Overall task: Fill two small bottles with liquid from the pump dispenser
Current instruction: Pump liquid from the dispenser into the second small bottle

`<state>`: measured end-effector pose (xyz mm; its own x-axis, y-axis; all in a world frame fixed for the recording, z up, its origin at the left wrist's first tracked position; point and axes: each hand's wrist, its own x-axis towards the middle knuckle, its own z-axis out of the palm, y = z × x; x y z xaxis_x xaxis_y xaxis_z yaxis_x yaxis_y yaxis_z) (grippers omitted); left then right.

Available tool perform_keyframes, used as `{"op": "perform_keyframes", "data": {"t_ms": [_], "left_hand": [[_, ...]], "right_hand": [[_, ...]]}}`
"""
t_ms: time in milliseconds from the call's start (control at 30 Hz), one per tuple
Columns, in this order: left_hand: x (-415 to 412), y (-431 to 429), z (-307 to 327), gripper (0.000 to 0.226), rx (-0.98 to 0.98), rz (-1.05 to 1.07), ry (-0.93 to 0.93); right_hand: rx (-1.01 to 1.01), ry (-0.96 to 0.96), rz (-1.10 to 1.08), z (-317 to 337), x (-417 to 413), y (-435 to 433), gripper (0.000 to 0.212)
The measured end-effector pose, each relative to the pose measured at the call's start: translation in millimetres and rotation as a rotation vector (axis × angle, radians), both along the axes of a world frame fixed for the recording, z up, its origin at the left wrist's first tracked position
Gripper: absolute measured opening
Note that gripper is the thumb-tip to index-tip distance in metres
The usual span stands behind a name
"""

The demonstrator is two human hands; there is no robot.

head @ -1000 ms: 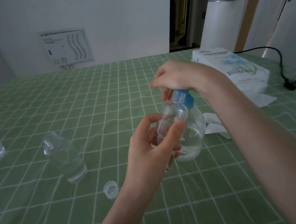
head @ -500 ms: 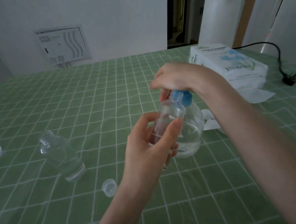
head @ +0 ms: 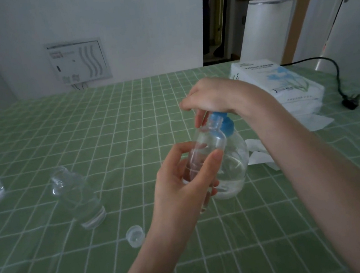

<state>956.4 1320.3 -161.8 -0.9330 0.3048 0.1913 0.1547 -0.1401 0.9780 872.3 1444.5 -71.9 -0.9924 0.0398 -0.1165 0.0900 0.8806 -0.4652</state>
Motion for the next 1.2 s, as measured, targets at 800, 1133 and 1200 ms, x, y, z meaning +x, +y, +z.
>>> {"op": "perform_keyframes", "data": {"t_ms": [800, 1133, 1200], "left_hand": [[0.1, -1.0, 3.7, 0.033, 0.002, 0.016, -0.01], [-0.4, -1.8, -1.0, 0.034, -0.007, 0.02, -0.016], [-0.6, -1.2, -0.1, 0.034, 0.006, 0.022, -0.017]], "right_hand": [[0.001, -0.008, -0.03, 1.0, 2.8, -2.4, 0.04], [-0.035, 0.0, -0.004, -5.4, 4.3, -2.3, 0.037], [-0.042, 0.024, -0.002, -2.5, 4.4, -1.8, 0.037]]}}
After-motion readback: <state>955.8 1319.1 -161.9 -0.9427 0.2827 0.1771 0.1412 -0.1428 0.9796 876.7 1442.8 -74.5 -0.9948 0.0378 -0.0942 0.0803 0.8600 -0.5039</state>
